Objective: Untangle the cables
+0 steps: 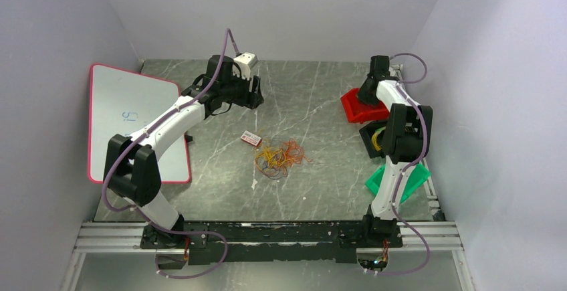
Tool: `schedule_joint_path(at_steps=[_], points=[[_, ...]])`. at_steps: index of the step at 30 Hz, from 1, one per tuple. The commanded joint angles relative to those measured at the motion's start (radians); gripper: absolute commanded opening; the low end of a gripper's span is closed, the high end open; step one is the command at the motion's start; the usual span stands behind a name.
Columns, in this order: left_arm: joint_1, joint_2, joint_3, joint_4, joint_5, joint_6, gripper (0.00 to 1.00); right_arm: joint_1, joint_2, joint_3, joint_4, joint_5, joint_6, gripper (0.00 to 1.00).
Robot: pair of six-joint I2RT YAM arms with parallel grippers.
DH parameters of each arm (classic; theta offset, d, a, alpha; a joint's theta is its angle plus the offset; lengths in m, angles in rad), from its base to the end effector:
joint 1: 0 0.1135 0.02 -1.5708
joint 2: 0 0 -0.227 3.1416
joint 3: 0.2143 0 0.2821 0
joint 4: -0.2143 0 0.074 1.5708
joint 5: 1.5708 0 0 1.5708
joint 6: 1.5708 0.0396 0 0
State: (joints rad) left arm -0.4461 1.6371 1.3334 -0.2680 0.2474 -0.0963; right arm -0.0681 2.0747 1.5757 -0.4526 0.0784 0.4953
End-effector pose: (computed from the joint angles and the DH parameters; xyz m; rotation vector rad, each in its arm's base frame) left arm 0.3662 -0.1859 0.2540 0.5237 2.1156 -0.5784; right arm 0.4649 -0.0348 0.1406 0.7308 2.4114 0.0743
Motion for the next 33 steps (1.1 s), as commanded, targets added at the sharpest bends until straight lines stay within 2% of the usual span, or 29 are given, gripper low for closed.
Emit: schedule_joint_path(at_steps=[1,7,26,28,33], points=[[0.004,0.008,0.036,0.000,0.008,0.013,0.68,-0.021,-0.007,-0.002,0.032,0.014,0.077,0.00],[0.004,0.008,0.038,-0.002,0.008,0.015,0.68,-0.039,0.020,0.003,0.042,-0.034,0.113,0.00],[0.004,0.007,0.038,-0.005,0.002,0.016,0.68,-0.041,0.053,-0.023,0.049,-0.014,0.098,0.00],[0.005,0.006,0.038,-0.005,0.001,0.018,0.68,-0.041,0.052,-0.020,0.048,-0.017,0.096,0.04],[0.004,0.006,0.038,-0.005,-0.002,0.018,0.68,-0.042,0.015,-0.019,0.069,-0.031,0.091,0.24]])
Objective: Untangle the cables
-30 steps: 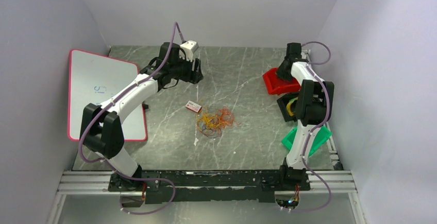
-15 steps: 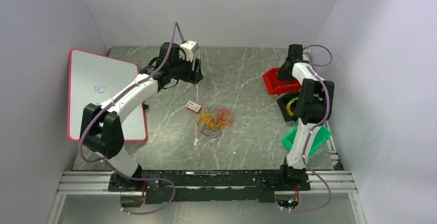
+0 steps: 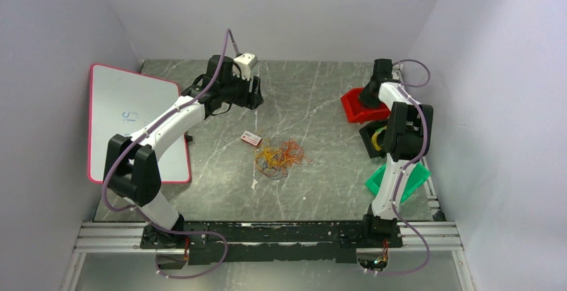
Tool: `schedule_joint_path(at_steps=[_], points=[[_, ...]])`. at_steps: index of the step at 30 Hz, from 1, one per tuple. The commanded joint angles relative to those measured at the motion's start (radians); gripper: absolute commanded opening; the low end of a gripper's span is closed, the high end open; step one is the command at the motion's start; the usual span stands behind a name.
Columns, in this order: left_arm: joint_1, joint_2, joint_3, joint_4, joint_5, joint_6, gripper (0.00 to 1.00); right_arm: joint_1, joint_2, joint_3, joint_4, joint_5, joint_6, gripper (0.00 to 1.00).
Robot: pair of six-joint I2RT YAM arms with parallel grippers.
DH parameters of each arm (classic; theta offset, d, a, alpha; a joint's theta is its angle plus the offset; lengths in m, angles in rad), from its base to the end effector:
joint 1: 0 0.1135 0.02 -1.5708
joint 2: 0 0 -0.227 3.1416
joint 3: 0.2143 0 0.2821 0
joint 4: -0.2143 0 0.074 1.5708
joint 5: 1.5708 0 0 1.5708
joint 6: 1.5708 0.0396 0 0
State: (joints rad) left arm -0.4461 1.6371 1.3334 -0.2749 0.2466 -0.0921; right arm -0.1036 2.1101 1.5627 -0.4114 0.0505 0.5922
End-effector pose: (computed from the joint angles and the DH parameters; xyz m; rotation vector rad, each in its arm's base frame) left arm 0.3658 -0.1857 0.2533 0.5280 2.1211 -0.5744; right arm 0.4657 -0.0504 0.1231 0.8825 2.3742 0.1315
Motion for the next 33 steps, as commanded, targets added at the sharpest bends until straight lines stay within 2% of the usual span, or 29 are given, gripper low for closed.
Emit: schedule_joint_path(at_steps=[1,11,19,24,27,33], points=[[0.004,0.006,0.038,0.002,0.000,0.014,0.68,-0.005,-0.028,-0.002,0.027,-0.006,-0.006,0.26],[0.004,0.003,0.038,0.002,0.001,0.013,0.68,-0.005,-0.107,0.014,0.010,-0.018,-0.029,0.44],[0.004,-0.003,0.036,0.006,0.002,0.011,0.68,-0.006,-0.195,-0.010,0.002,0.042,-0.059,0.47],[0.004,-0.007,0.032,0.009,0.004,0.007,0.67,-0.005,-0.305,-0.060,0.024,0.098,-0.111,0.48],[0.004,-0.019,0.024,0.019,0.001,0.001,0.68,-0.004,-0.389,-0.136,0.093,0.038,-0.143,0.47],[0.004,-0.052,-0.002,0.048,-0.023,-0.050,0.68,0.046,-0.521,-0.279,0.154,-0.198,-0.185,0.48]])
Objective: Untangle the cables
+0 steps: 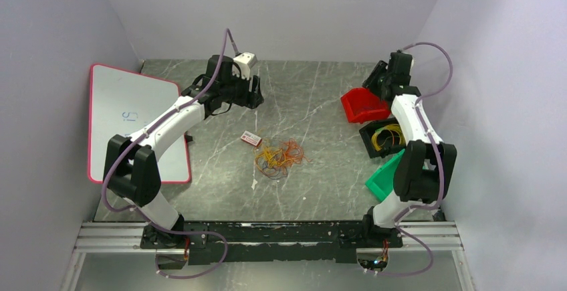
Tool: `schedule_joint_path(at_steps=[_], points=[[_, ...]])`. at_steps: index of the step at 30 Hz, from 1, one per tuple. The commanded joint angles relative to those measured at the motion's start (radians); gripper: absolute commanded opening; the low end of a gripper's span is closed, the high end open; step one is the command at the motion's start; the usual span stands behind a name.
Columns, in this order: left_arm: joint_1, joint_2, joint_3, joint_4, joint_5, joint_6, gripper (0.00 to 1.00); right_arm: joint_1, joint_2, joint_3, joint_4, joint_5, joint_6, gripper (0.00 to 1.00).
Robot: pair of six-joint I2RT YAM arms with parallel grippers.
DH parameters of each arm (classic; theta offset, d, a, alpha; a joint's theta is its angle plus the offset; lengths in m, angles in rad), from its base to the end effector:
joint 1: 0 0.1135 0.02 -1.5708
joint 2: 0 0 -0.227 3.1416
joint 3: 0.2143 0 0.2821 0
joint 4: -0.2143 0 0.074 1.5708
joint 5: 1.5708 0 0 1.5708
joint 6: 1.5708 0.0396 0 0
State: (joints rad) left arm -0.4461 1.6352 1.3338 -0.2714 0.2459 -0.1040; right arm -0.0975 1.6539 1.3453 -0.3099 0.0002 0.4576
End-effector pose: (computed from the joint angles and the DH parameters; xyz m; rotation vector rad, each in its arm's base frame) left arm 0.3658 -0.1856 0.2546 0.5149 2.1197 -0.5810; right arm 0.4103 -0.0401 0.2473 0.6020 2.1125 0.2026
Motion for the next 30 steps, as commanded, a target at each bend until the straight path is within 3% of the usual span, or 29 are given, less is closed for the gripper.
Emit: schedule_joint_path(at_steps=[1,14,21,30], points=[[0.004,-0.062,-0.010,0.052,-0.028,-0.053,0.68,0.060,-0.079,-0.081,0.051,-0.159,-0.052,0.47],[0.007,-0.219,-0.058,0.022,-0.207,-0.202,0.74,0.389,-0.115,-0.192,0.048,-0.280,-0.110,0.47],[0.012,-0.290,-0.129,0.036,-0.364,-0.313,1.00,0.456,-0.097,-0.211,0.087,-0.315,-0.138,0.47],[0.050,-0.347,-0.208,0.058,-0.279,-0.352,0.99,0.524,-0.042,-0.139,-0.053,-0.322,-0.188,0.46]])
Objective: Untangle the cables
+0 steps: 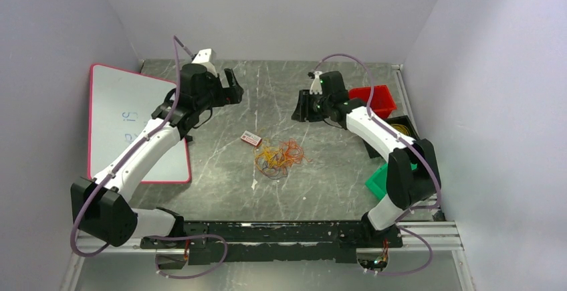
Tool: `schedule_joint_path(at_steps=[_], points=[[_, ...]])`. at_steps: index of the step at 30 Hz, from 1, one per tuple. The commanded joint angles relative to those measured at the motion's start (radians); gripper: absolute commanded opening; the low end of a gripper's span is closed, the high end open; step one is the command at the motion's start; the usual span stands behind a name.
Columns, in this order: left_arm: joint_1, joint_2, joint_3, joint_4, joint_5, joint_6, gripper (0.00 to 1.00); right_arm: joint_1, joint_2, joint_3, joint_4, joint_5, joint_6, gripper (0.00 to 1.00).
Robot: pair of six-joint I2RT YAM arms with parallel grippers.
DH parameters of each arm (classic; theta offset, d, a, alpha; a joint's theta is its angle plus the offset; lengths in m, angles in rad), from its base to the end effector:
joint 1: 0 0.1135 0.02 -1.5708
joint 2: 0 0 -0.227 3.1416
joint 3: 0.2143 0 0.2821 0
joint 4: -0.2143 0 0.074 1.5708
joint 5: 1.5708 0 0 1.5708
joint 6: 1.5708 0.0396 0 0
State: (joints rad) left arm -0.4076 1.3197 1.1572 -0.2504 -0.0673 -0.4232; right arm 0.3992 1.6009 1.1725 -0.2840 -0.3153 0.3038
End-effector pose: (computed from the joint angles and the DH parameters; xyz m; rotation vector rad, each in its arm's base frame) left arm 0.3217 -0.1360 0.3024 -0.0600 2.0125 -0.4690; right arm 0.3518 0.1617 0.2075 -0.2817 2.3304 0.7183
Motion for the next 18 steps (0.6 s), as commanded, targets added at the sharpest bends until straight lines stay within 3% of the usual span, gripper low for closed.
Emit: schedule_joint_path(at_steps=[1,10,18], points=[[0.012,-0.042,-0.049,0.064,0.046,-0.031,1.00,0.035,0.012,0.034,-0.089,-0.023,-0.035,0.46],[0.012,-0.032,-0.040,0.057,0.059,0.019,0.98,0.168,-0.040,-0.063,-0.062,-0.018,0.078,0.41],[0.012,-0.048,-0.083,0.120,0.134,0.032,0.97,0.211,-0.230,-0.317,0.109,-0.065,0.100,0.41]])
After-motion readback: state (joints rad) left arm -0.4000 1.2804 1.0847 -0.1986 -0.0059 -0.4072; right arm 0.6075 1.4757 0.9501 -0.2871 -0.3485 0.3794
